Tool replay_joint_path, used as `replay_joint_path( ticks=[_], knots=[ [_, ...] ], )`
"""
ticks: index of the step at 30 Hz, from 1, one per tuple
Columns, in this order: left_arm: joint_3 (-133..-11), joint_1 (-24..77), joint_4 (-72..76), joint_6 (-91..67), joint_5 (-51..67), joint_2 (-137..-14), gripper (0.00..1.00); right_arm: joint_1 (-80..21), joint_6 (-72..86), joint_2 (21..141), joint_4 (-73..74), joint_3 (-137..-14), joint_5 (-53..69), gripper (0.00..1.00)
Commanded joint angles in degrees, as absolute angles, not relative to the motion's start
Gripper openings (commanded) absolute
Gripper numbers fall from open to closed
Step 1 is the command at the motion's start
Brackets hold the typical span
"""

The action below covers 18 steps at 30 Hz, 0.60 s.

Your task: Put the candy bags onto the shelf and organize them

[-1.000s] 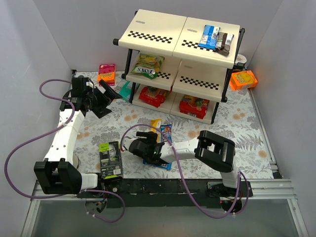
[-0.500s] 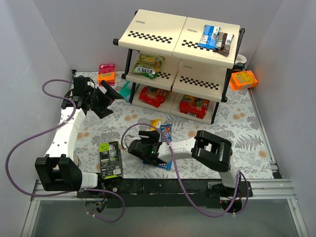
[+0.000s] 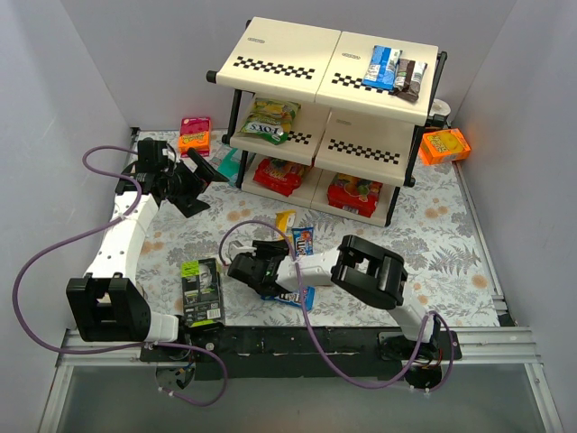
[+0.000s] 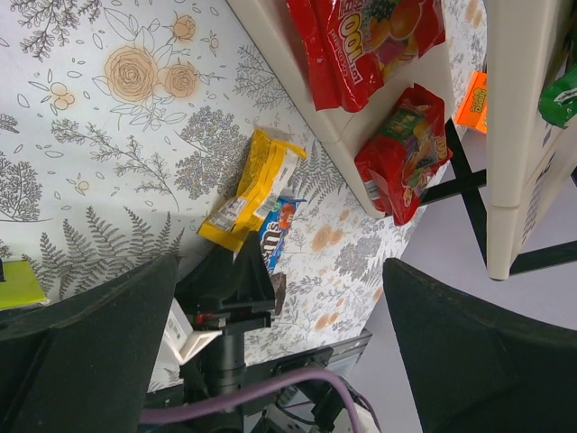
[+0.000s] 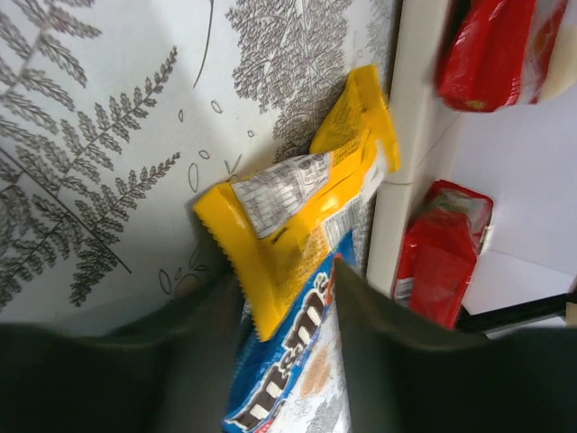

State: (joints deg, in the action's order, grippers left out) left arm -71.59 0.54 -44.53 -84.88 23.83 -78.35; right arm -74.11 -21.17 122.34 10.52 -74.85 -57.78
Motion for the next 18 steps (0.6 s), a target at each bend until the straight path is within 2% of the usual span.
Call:
replay_joint_path(
  ticks=[1,5,7,8,15,18],
  knots=[
    [-71.81,0.35,-44.12,-84.9,25.23,-78.05,0.98,-71.02,-14.41,128.14,16.17,-70.84,-41.57,0.39],
    [-71.72,0.35,-44.12,-84.64,25.23,-78.05,0.98,-70.58,-14.5,127.88,15.91,-70.84,-41.66,0.17],
    [-71.81,0.35,-44.12,-84.55,25.14,-77.96,0.98,-70.66,-14.5,127.36,15.73,-71.01,-41.92,0.09],
    [-71.89,0.35,-44.12,-84.55,25.05,-78.05,0.98,-70.66,-14.5,127.09,15.65,-71.1,-42.1,0.02],
    [-71.72,0.44,-43.59,-84.2,24.96,-77.78,0.98,-70.58,-15.21,122.35,14.77,-71.28,-46.66,0.01],
    [-71.19,0.35,-42.81,-84.2,24.96,-77.78,0.98,-70.58,-15.56,115.96,14.33,-71.37,-48.42,0.01]
  ],
)
